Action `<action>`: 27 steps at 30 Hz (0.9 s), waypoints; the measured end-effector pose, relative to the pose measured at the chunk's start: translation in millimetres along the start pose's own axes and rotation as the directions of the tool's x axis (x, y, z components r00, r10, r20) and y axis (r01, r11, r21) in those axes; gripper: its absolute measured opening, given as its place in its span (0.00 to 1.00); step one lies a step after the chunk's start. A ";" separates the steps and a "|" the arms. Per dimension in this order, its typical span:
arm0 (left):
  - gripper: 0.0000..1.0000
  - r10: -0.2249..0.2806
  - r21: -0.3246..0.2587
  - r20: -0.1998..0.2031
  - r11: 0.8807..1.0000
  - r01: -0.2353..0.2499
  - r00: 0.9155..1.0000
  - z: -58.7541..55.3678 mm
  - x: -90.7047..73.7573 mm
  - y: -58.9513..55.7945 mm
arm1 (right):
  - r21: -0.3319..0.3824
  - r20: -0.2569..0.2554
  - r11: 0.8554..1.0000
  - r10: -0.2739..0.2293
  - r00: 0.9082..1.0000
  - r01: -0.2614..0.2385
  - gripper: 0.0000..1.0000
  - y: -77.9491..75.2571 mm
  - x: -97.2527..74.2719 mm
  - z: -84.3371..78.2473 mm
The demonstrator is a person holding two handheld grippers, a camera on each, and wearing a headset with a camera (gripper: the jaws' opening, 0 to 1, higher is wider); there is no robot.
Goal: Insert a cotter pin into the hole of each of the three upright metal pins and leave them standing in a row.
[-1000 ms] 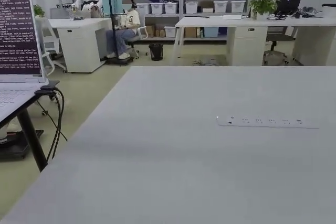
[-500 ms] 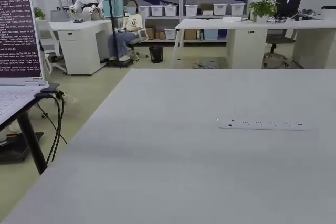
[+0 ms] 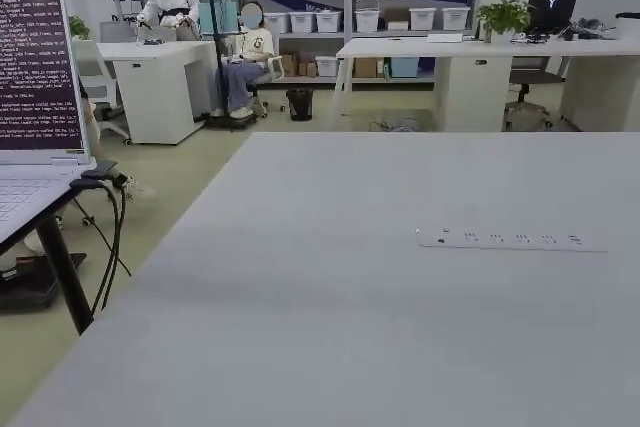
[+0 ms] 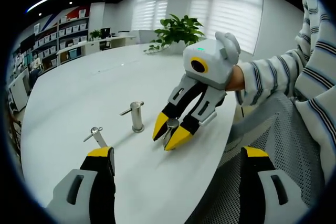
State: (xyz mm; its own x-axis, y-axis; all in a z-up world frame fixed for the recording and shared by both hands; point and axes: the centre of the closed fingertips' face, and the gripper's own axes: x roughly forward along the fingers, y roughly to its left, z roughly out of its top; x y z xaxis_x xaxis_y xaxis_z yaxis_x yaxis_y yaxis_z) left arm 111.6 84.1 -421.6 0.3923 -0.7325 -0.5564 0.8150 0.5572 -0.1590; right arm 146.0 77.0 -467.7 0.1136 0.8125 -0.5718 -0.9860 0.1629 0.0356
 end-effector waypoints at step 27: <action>0.99 0.020 -0.015 -0.017 1.000 -0.020 1.000 -6.8 -1.8 4.5 | -0.077 0.017 0.996 -0.037 0.999 0.038 0.09 3.5 -22.8 11.6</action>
State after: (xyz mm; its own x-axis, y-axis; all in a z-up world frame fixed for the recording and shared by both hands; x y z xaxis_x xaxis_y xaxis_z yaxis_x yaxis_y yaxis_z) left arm 111.6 90.6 -426.9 0.4009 -0.7146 -0.5733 0.8005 0.5776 -0.1600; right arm 141.4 65.6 -445.0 0.1521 0.8155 -0.5584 -0.9874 0.1503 -0.0494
